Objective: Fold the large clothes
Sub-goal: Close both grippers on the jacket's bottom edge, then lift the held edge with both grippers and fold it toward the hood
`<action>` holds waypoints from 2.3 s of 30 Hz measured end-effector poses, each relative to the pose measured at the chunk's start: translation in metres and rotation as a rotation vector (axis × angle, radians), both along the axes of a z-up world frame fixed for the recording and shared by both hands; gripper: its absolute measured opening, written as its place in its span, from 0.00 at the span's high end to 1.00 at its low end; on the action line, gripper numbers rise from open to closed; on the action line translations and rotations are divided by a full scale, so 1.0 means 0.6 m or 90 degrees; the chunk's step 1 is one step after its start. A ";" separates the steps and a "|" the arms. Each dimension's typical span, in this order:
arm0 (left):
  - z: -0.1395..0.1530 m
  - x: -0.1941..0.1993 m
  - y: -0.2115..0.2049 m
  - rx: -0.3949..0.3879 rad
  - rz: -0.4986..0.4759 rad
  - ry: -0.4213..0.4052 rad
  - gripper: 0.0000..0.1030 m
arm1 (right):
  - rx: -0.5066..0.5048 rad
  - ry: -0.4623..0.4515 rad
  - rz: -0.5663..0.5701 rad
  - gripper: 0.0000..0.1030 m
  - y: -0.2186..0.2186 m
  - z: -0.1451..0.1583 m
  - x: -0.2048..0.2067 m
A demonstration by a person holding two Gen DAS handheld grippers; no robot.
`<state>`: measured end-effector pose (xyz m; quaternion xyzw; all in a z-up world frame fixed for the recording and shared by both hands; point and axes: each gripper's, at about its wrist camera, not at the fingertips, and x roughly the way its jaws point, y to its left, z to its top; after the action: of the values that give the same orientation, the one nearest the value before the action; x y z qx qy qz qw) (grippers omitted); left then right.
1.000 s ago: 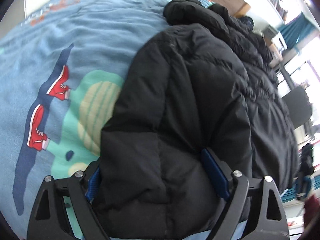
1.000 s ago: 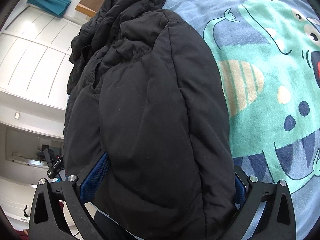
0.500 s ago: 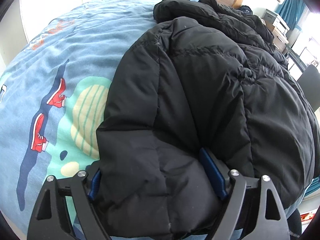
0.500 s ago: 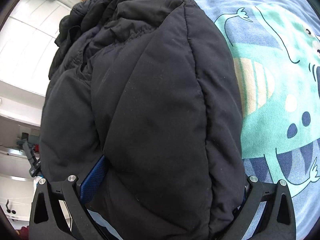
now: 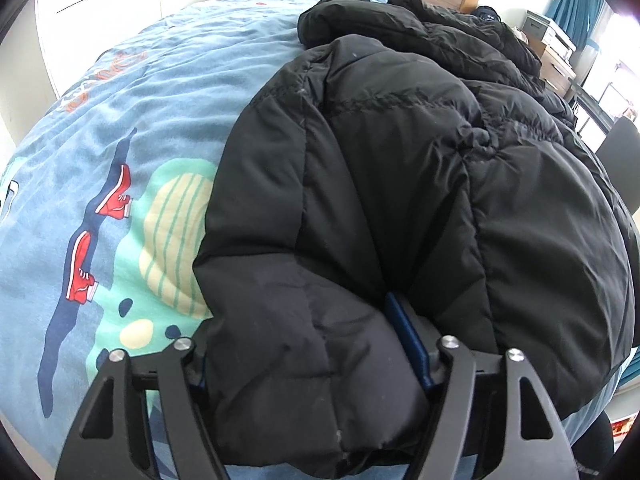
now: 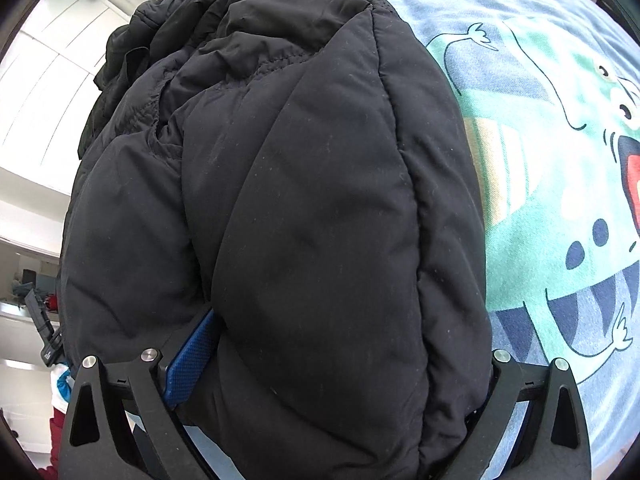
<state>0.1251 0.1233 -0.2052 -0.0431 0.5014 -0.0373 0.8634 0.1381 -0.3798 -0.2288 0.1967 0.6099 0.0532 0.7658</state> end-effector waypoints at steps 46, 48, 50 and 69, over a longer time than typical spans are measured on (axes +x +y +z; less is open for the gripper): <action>0.392 0.198 0.026 -0.269 0.025 -0.138 0.90 | 0.201 -0.318 -0.040 0.87 -0.091 0.355 0.117; 0.410 0.250 0.037 -0.277 0.049 -0.151 0.90 | 0.211 -0.325 -0.072 0.87 -0.102 0.379 0.171; 0.426 0.326 0.048 -0.284 0.083 -0.156 0.90 | 0.206 -0.327 -0.103 0.87 -0.111 0.393 0.231; 0.189 0.890 0.007 -0.226 0.166 0.014 0.80 | 0.191 -0.121 -0.267 0.84 -0.172 0.173 0.716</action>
<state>0.6589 0.1276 -0.0915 -0.2596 0.4864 -0.0127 0.8342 0.5676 -0.4832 -0.1250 0.4239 0.4667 0.0010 0.7762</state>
